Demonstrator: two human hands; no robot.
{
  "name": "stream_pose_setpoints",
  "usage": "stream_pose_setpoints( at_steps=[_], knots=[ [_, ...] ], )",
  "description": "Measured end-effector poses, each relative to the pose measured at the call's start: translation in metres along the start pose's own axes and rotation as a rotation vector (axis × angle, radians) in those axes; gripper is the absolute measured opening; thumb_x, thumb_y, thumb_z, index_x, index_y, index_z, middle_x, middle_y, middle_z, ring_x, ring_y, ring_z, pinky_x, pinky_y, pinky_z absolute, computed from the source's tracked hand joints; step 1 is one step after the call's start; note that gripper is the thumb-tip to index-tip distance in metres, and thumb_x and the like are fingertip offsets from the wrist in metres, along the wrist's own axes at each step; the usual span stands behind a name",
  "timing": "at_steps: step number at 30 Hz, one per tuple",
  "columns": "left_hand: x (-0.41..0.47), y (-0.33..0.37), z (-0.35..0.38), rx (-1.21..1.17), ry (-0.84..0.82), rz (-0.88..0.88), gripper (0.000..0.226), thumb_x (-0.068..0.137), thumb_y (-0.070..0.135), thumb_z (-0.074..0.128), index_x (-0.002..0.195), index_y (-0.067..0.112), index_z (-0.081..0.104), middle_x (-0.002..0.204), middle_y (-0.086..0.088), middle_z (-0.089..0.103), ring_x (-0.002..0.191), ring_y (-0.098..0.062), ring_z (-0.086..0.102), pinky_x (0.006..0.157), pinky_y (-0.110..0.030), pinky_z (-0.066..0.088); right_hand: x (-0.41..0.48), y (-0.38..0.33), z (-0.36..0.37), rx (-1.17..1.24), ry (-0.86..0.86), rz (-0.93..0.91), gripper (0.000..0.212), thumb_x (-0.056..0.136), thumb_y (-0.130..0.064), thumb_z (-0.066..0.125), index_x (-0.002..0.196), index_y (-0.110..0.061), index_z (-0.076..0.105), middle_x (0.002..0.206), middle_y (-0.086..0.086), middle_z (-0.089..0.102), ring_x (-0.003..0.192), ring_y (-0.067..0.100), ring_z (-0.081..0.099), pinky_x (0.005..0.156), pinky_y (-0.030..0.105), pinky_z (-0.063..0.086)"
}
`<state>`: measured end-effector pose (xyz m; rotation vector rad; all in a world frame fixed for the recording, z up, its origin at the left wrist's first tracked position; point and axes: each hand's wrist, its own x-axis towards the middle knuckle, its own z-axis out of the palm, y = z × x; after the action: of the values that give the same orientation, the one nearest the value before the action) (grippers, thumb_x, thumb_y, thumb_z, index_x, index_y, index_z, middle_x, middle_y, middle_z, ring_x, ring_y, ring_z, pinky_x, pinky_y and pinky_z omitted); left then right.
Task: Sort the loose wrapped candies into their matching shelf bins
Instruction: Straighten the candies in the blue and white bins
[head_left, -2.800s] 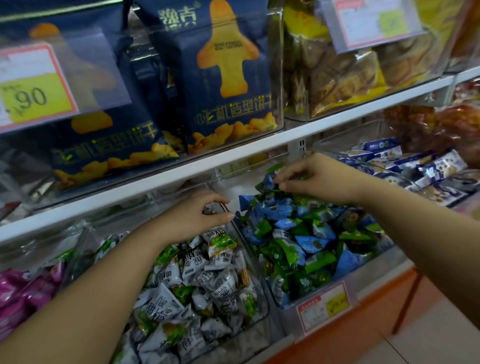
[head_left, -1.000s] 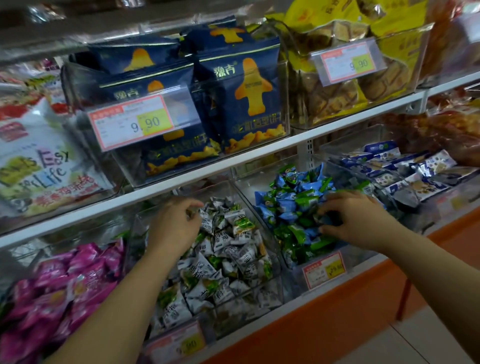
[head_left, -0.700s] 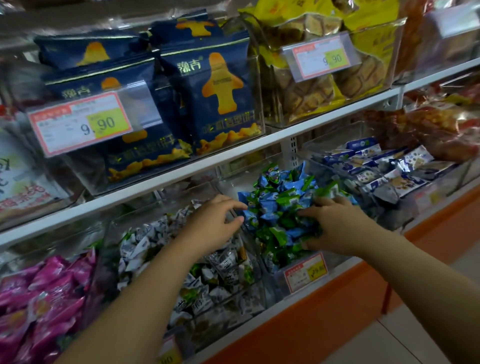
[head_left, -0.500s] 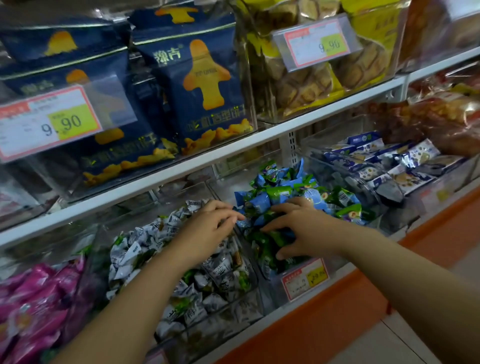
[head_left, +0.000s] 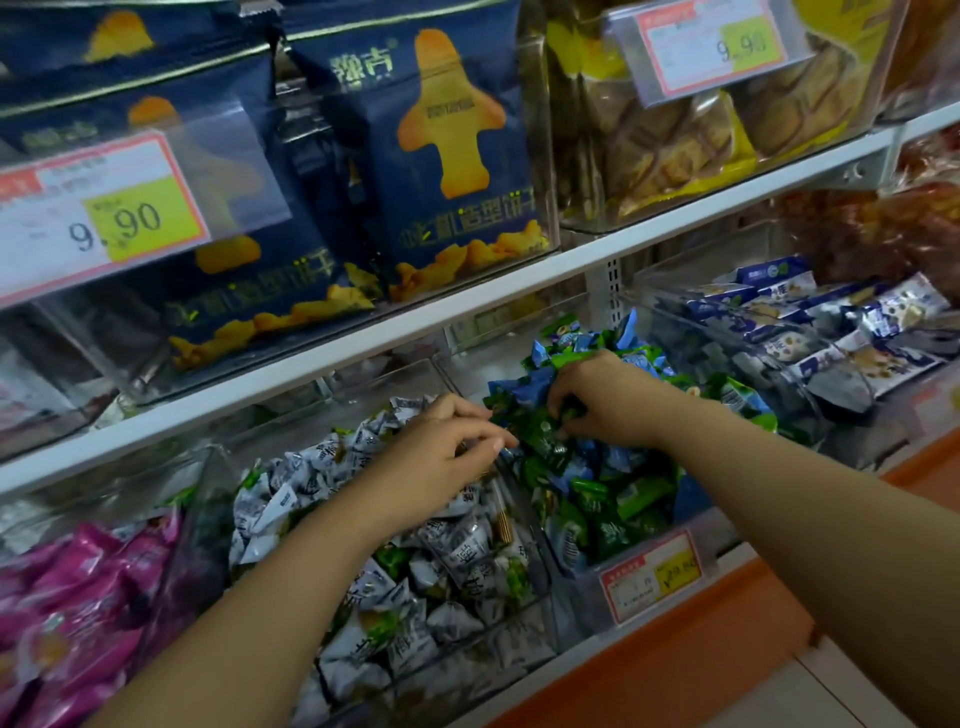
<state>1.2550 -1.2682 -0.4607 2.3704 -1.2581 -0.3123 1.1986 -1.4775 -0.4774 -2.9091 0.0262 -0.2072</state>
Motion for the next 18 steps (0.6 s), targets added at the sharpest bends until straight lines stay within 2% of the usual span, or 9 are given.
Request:
stream_pose_setpoints(
  at_steps=[3,8,10,12,14,16,18],
  knots=[
    [0.000,0.000,0.001,0.007,0.007,0.003,0.016,0.098,0.039,0.040,0.101,0.045,0.055,0.116,0.019,0.038,0.105,0.004,0.042,0.087,-0.020,0.038,0.009,0.000,-0.010,0.096,0.084,0.015,0.006,0.089,-0.021,0.063,0.089,-0.018,0.068,0.098,0.006,0.066,0.088,0.022,0.059,0.076,0.033,0.049],
    [0.000,-0.002,0.002,-0.006,0.018,0.009,0.017,0.098,0.039,0.040,0.104,0.044,0.056,0.114,0.019,0.037,0.106,0.003,0.041,0.092,-0.023,0.038,0.019,-0.003,-0.010,0.188,0.157,0.035,0.007,0.088,-0.018,0.063,0.086,-0.018,0.070,0.096,0.006,0.066,0.084,0.023,0.060,0.077,0.038,0.051],
    [0.000,-0.003,0.002,-0.006,0.022,0.012,0.020,0.098,0.040,0.039,0.106,0.043,0.057,0.114,0.020,0.038,0.107,0.004,0.040,0.093,-0.024,0.037,0.021,-0.004,-0.003,0.169,0.150,0.052,0.006,0.087,-0.020,0.065,0.092,-0.017,0.068,0.101,0.006,0.064,0.089,0.022,0.058,0.081,0.035,0.050],
    [0.000,-0.003,0.002,-0.003,0.025,0.016,0.020,0.098,0.040,0.039,0.106,0.044,0.057,0.115,0.020,0.038,0.107,0.005,0.040,0.093,-0.023,0.036,0.018,-0.005,0.000,0.105,0.103,0.085,0.023,0.087,-0.028,0.067,0.108,-0.018,0.064,0.115,0.006,0.057,0.100,0.022,0.052,0.087,0.032,0.044],
    [-0.001,-0.002,0.002,0.002,0.026,0.014,0.021,0.098,0.040,0.039,0.106,0.044,0.058,0.115,0.019,0.038,0.106,0.003,0.041,0.092,-0.024,0.037,0.009,-0.007,-0.006,0.078,0.046,0.106,0.043,0.084,-0.039,0.068,0.123,-0.023,0.060,0.131,0.004,0.051,0.114,0.025,0.049,0.095,0.036,0.042],
    [-0.001,-0.002,0.002,0.005,0.031,0.013,0.021,0.098,0.040,0.040,0.107,0.044,0.059,0.116,0.019,0.038,0.103,0.001,0.044,0.091,-0.027,0.040,-0.006,-0.013,-0.019,0.044,0.081,0.110,0.044,0.083,-0.046,0.067,0.124,-0.029,0.061,0.136,-0.001,0.051,0.125,0.026,0.043,0.100,0.040,0.040],
    [0.000,-0.002,0.003,0.000,0.036,0.014,0.020,0.098,0.040,0.041,0.107,0.044,0.058,0.115,0.020,0.039,0.103,0.001,0.045,0.092,-0.030,0.042,-0.023,-0.022,-0.026,0.013,0.101,0.084,0.031,0.084,-0.045,0.066,0.113,-0.033,0.066,0.124,-0.005,0.061,0.124,0.022,0.043,0.097,0.040,0.043]
  ],
)
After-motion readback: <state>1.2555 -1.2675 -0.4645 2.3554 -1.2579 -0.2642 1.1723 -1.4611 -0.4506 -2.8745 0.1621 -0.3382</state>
